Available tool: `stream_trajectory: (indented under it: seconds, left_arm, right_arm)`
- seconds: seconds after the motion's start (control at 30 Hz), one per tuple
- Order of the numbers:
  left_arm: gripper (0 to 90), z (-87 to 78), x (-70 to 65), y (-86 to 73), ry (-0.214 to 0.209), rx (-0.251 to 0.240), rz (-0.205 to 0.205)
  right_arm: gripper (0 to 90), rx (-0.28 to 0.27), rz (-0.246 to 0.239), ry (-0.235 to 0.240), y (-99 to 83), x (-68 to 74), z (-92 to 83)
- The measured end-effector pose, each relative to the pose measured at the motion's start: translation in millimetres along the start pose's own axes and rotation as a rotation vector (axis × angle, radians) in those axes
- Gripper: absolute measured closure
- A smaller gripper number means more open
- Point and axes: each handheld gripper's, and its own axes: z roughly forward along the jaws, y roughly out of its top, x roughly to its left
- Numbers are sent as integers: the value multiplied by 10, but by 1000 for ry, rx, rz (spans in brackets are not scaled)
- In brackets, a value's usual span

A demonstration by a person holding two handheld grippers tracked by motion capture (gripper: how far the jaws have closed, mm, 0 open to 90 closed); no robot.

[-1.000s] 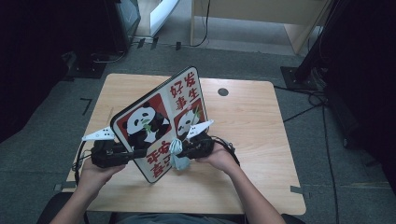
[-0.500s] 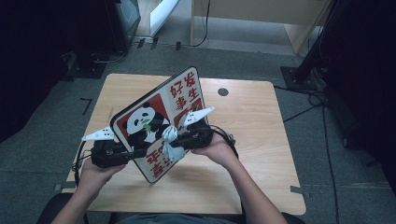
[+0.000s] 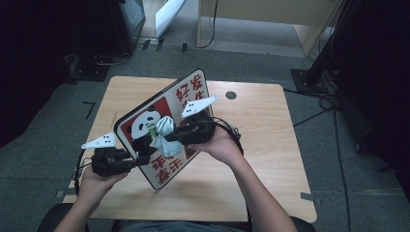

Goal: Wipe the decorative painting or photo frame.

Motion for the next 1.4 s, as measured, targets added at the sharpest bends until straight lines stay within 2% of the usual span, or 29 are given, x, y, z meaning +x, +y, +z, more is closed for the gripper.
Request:
stream_trajectory:
  seconds: [0.13,0.33,0.53,0.63,0.73,0.8,0.9,1.13,1.4]
  left_arm:
    - [681,-29,-17,-22,6,-5,-12]
    - [705,-81,-50,-58,22,-6,-4]
    - [733,-92,-71,-74,30,-7,-17]
    - [738,-89,-81,-67,40,-5,-13]
    - [741,-88,-87,-69,43,-6,-15]
    - [746,-90,-100,-68,53,-3,-3]
    - [748,-91,-100,-71,56,-1,-1]
    - [752,-92,-101,-64,58,4,-2]
    - [751,-93,-94,-62,53,7,-1]
  right_arm:
    - [774,-15,-24,15,120,58,3]
    - [772,-42,-17,44,253,78,28]
    - [772,-87,-11,63,359,104,56]
    - [772,-107,8,86,406,109,84]
    - [772,-129,-2,96,455,125,145]
    - [772,-145,15,100,460,130,205]
    - [771,-149,2,103,434,124,288]
    - [770,-128,-13,86,439,96,267]
    - [769,-138,-9,86,387,69,271]
